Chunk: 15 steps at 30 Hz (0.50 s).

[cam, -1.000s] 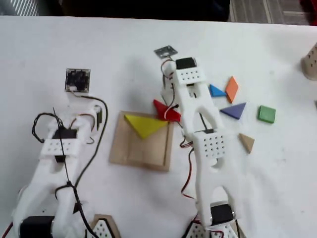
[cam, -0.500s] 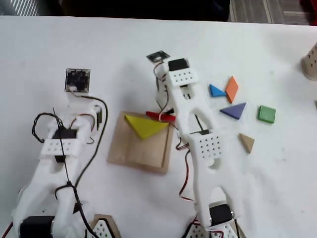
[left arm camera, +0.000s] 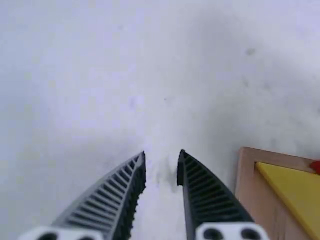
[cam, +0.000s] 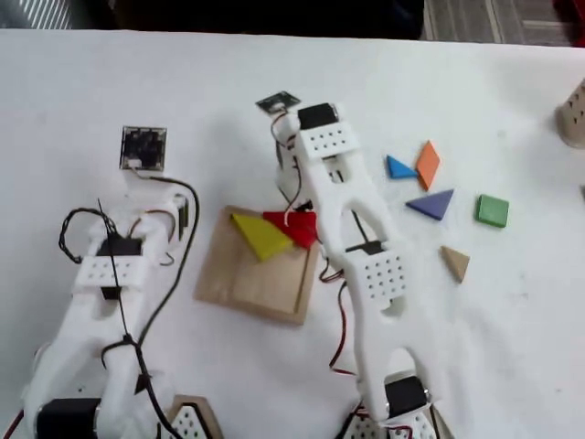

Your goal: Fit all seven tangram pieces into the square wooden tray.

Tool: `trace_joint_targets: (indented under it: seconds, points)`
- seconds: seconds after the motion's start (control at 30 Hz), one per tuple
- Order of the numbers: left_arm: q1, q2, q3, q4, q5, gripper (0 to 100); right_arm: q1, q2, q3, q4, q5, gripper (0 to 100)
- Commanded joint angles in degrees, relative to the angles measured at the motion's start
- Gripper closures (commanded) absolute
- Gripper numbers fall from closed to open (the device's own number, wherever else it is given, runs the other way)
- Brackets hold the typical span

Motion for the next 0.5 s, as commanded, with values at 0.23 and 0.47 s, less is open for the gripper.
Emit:
trace_joint_targets:
  seconds: [0.23,0.47]
  points:
    - [0.4,-1.8,-0.6,-0.6,-0.6,88,-0.7,-13.1,7.7,1.3,-1.1,98.0]
    - [0.6,-1.8,-0.5,-0.6,-0.6,88,0.2,-30.7,25.3,-1.5,-4.5,98.0]
